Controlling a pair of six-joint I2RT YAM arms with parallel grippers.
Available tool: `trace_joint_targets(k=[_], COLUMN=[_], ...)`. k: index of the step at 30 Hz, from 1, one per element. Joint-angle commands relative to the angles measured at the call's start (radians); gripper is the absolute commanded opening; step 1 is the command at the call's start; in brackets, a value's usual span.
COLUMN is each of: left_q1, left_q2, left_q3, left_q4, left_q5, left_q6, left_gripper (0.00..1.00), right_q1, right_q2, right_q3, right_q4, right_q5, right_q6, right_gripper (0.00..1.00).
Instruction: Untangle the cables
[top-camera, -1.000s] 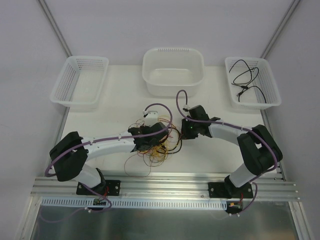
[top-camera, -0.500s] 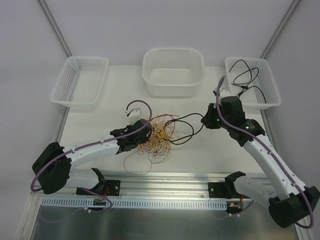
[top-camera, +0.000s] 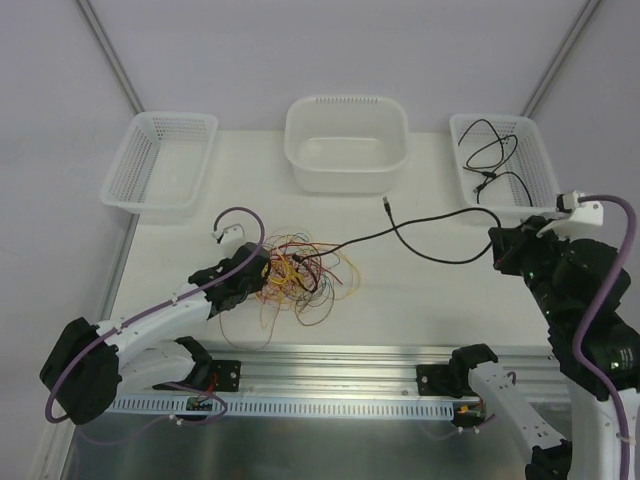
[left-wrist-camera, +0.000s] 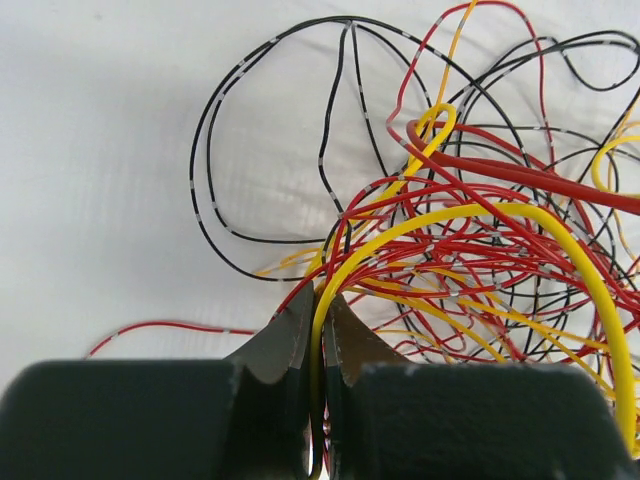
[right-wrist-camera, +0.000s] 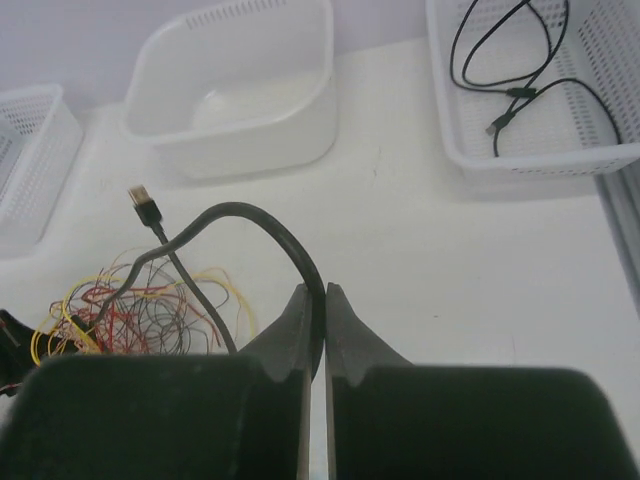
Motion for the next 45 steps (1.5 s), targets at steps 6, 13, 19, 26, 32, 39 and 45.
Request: trace_joint_targets(k=[6, 13, 19, 26, 32, 39, 45], left_q1=[0.105, 0.144, 0.165, 0.164, 0.165, 0.165, 0.164], left_q2=[-0.119, -0.118, -0.124, -0.205, -0.300, -0.282, -0.265], left_q3=[-0.025, -0.014, 0.026, 0.104, 0.105, 0.093, 0.079], left_q4=[-0.091, -0.119, -0.139, -0.139, -0.137, -0.136, -0.137], left_q5=[-0.056, -0.069, -0.064, 0.072, 0.179, 0.270, 0.307], left_q6=[0.091, 0.111, 0.163, 0.292, 0.294, 0.301, 0.338], left_gripper=[0.00, 0.00, 0.00, 0.00, 0.00, 0.00, 0.00], right_q1=[-0.014, 0.000, 0.142, 0.170, 0.170, 0.170, 0.274], right_q2=[-0.006, 0.097, 0.089, 0.064, 0.086, 0.204, 0.240], right_q3=[0.219, 0.532, 0.512, 0.041, -0.340, -0.523, -0.445], right_q4=[0.042, 0.080, 0.094, -0.076, -0.032, 0.059, 0.204], right_q5=[0.214, 0.436, 0.588, 0.386, 0.274, 0.193, -0.084], right_q6=[-0.010, -0.082, -0.099, 0.046, 0.168, 0.191, -0.097], right_gripper=[0.00, 0.01, 0.01, 0.01, 0.06, 0.48, 0.72])
